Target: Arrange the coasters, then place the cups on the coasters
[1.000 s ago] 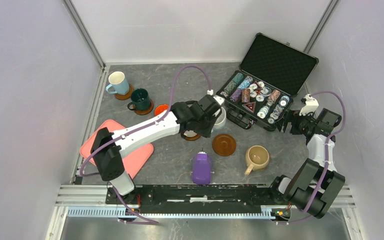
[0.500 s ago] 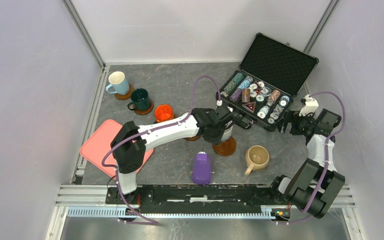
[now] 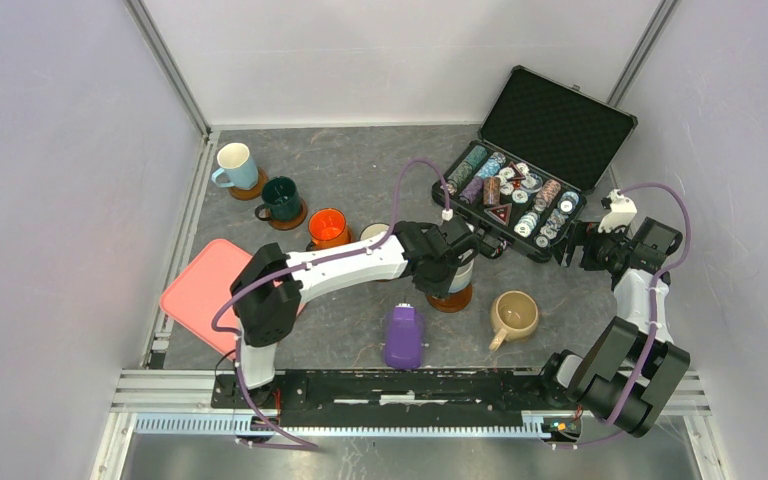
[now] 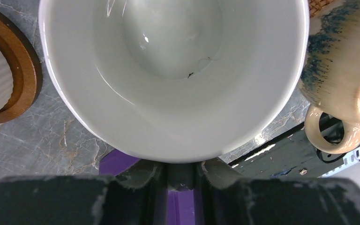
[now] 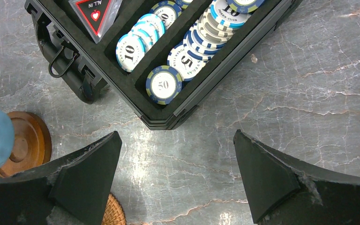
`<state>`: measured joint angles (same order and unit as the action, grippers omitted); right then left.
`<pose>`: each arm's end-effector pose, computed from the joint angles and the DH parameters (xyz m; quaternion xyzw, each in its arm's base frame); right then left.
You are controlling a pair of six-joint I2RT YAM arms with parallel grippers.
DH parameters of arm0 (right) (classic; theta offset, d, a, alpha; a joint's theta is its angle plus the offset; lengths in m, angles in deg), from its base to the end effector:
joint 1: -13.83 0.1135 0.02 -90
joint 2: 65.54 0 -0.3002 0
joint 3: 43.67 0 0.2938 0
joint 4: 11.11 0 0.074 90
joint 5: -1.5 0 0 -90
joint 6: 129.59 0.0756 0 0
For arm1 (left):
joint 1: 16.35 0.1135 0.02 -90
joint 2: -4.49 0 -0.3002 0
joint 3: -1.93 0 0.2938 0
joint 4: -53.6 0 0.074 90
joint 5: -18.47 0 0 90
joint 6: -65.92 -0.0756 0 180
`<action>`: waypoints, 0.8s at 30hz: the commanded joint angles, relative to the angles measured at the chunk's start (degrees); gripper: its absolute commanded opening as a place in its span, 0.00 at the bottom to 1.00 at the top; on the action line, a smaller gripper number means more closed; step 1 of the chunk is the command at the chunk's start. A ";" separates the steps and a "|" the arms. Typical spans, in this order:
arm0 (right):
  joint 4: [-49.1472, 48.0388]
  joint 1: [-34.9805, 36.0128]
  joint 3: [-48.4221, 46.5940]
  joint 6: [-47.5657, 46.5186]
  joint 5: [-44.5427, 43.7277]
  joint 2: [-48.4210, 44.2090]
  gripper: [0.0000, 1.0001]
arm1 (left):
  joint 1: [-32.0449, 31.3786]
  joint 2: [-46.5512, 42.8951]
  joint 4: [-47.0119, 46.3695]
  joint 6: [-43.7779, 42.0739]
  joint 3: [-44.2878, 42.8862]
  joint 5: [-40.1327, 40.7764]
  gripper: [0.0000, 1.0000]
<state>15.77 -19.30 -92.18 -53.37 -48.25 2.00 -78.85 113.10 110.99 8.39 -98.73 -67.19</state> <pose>0.2567 -0.1092 0.2005 0.0190 0.8796 0.1523 0.4502 0.2217 -0.4135 0.2216 0.2451 0.9450 -0.1323 0.1715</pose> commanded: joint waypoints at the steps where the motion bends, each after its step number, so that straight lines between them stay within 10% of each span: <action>1: -1.64 -0.27 0.16 -0.62 -0.17 -1.23 0.98 | -0.71 -0.61 -2.54 3.66 -2.16 -0.06 0.04; 24: -1.43 -0.27 -0.10 -0.71 -0.08 -1.29 0.98 | -1.70 1.48 -4.65 4.76 2.25 -1.98 0.23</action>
<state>15.77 -19.30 -92.18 -53.37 -48.23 2.00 -79.89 114.72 110.24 10.05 -95.72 -68.85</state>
